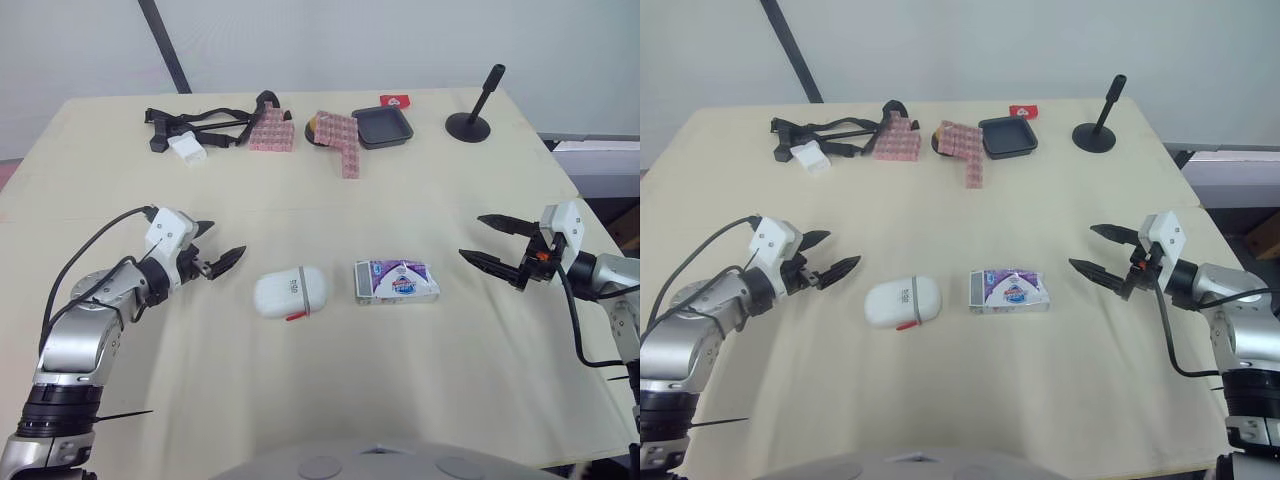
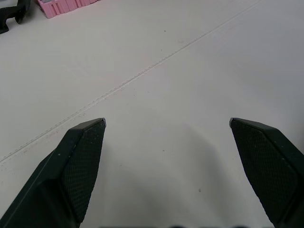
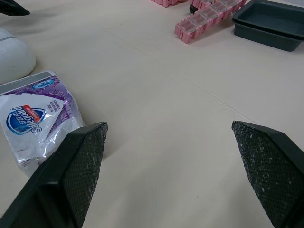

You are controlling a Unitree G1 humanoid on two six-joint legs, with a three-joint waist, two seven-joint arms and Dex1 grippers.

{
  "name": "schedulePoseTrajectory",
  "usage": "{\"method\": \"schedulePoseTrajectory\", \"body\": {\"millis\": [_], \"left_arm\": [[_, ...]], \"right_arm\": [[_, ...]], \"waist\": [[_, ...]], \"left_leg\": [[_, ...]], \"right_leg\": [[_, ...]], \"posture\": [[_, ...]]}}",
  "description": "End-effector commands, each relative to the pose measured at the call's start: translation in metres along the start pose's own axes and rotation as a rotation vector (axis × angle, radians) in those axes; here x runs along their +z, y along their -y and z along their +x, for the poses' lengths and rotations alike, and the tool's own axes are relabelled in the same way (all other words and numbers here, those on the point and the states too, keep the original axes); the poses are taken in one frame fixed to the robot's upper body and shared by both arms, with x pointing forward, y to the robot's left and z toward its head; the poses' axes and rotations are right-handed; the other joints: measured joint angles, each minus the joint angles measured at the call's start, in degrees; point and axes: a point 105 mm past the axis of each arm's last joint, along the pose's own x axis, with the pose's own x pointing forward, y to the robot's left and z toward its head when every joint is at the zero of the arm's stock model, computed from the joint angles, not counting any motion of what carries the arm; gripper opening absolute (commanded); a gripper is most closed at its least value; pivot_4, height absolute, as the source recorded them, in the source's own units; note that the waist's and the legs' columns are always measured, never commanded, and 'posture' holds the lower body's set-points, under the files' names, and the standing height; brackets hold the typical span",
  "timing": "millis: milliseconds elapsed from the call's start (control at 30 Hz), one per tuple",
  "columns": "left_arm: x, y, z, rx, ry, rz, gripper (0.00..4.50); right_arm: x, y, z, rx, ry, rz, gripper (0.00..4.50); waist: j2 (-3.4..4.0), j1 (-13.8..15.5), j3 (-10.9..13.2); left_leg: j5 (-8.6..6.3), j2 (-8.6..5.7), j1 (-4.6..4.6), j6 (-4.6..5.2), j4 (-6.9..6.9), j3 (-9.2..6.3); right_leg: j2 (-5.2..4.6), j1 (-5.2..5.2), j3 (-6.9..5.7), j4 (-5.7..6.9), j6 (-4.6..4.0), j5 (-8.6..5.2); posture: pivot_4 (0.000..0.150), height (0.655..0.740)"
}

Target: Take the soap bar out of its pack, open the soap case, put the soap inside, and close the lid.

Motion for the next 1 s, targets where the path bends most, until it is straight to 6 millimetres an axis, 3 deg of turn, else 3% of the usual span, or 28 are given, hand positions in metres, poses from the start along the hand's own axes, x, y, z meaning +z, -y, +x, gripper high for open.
{"method": "schedulePoseTrajectory", "body": {"millis": [33, 467, 667, 1000], "left_arm": [[0.008, -0.002, 0.001, 0.009, 0.034, -0.009, 4.46], [0.011, -0.004, 0.004, 0.019, 0.069, -0.062, 4.46], [0.020, -0.016, 0.001, 0.058, 0.136, -0.077, 4.46], [0.044, -0.016, -0.003, -0.127, 0.201, 0.042, 4.46]], "right_arm": [[0.010, 0.004, -0.008, -0.024, 0.020, -0.032, 4.50], [0.004, 0.008, -0.016, -0.058, 0.002, -0.030, 4.50], [0.005, 0.009, -0.014, -0.052, -0.002, -0.036, 4.50], [0.005, 0.013, -0.016, -0.050, -0.020, -0.056, 4.50]], "waist": [[0.00, 0.01, 0.00], [0.01, 0.38, -0.01], [0.01, 0.37, -0.01], [0.00, 0.38, -0.01]], "left_leg": [[0.00, 0.00, 0.00, 0.00, 0.00, 0.00], [0.09, 0.01, -0.16, 0.02, 0.17, 0.00], [0.12, 0.01, -0.20, 0.04, 0.18, 0.00], [0.18, 0.01, -0.21, 0.06, 0.18, 0.00]], "right_leg": [[0.00, 0.00, 0.00, 0.00, 0.00, 0.00], [-0.13, -0.02, -0.20, 0.11, -0.01, 0.00], [-0.15, -0.03, -0.25, 0.12, -0.01, 0.00], [-0.19, -0.13, -0.34, 0.22, -0.06, -0.03]], "posture": [[0.150, 0.7374], [0.150, 0.7374], [0.150, 0.7374], [0.150, 0.7374]]}}
